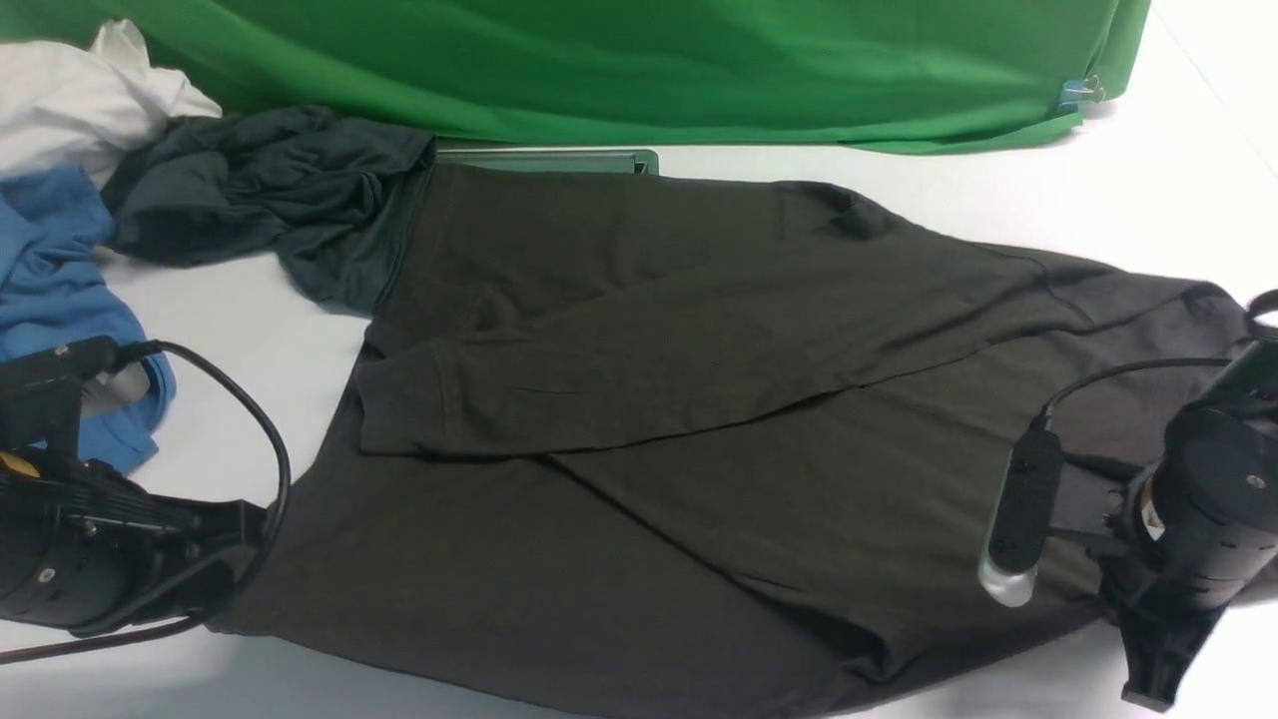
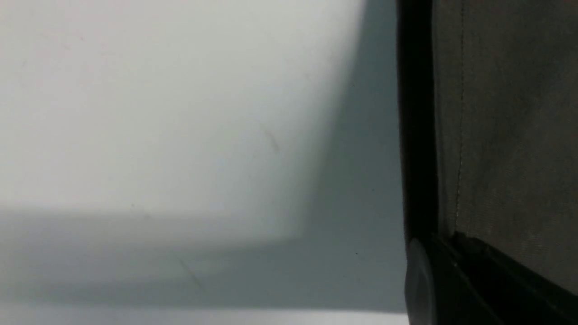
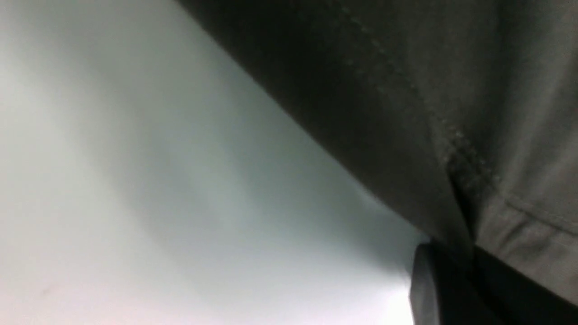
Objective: Fold a long-sleeved shirt on a white desktop.
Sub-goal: 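Grasp the near edge of the shirt at its hem and shoulder corners, then fold the black garment in half by bringing its near edge over to the far edge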
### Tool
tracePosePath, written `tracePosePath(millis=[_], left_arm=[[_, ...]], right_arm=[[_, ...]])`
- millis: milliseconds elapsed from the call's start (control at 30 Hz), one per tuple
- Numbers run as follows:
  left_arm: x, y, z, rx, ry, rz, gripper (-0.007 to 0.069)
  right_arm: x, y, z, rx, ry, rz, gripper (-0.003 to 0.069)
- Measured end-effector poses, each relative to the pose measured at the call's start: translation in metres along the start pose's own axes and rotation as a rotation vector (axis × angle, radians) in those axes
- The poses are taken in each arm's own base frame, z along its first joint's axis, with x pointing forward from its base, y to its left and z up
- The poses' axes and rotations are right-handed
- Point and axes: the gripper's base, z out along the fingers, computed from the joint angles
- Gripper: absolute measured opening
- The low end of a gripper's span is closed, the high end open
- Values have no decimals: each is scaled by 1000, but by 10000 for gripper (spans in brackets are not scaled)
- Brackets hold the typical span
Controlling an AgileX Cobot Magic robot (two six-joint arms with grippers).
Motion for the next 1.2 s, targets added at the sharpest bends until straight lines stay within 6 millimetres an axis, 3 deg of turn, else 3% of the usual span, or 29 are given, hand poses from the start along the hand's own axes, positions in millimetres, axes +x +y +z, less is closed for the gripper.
tracePosePath(millis=[233, 600, 800, 933, 1200], left_arm=[[4, -3, -9, 27, -20, 27, 27], [-9, -10, -33, 55, -162, 30, 27], [-43, -16, -34, 73, -181, 27, 27], [-60, -19, -29, 93, -181, 29, 27], [-125, -31, -17, 163, -255, 64, 27]], right_arm=[[12, 2, -27, 34, -35, 36, 42], [16, -7, -38, 33, -66, 109, 40], [2, -28, -66, 70, -98, 137, 40], [-2, -35, -68, 73, -100, 146, 40], [-14, -75, -67, 74, -118, 231, 40]])
